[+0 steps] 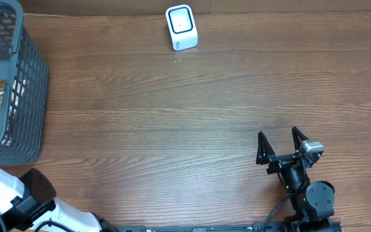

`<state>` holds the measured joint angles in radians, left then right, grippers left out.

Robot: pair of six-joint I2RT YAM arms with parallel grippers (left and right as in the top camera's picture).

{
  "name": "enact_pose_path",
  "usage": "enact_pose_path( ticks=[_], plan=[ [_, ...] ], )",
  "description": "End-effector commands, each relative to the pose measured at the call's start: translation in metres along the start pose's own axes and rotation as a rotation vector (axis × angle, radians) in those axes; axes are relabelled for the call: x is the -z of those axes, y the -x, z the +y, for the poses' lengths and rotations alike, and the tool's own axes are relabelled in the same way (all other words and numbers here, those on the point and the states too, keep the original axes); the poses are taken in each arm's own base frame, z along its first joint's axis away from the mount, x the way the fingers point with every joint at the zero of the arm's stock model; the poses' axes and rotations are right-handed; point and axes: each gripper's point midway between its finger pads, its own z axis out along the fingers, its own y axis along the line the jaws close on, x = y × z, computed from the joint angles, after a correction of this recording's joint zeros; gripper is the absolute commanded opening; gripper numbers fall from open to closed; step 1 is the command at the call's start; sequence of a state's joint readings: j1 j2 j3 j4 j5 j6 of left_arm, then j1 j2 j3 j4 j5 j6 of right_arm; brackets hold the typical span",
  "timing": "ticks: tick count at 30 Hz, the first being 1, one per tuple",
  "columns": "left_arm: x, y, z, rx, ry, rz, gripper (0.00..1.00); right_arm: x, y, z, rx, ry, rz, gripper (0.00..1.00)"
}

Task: Scan the item barcode
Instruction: 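Lift the Kleenex pack out and carry it toward the table centre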

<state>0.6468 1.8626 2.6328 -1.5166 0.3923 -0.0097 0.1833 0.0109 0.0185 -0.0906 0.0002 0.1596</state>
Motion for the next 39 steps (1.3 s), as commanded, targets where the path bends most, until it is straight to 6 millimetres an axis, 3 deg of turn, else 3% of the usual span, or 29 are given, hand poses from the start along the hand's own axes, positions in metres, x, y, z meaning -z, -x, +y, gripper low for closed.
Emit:
enact_pose_path(
  ticks=[1,20,26,31,39],
  plan=[
    [0.018,-0.002,-0.051,-0.063,-0.108,-0.025,0.51,0.000,-0.002,-0.001,0.003,-0.003,-0.004,1.00],
    [0.000,-0.097,-0.209,-0.374,-0.234,0.214,0.48,0.000,-0.002,-0.001,0.003,-0.003,-0.004,1.00],
    [-0.008,-0.141,-0.257,-0.465,-0.311,0.318,0.48,0.000,-0.002,-0.001,0.003,-0.003,-0.004,1.00],
    [-0.024,-0.181,-0.281,-0.530,-0.291,0.412,0.48,0.000,-0.002,-0.001,0.003,-0.003,-0.004,1.00],
    [-0.056,-0.261,-0.315,-0.617,-0.290,0.573,0.49,0.000,-0.002,-0.001,0.003,-0.003,-0.004,1.00]
  ],
)
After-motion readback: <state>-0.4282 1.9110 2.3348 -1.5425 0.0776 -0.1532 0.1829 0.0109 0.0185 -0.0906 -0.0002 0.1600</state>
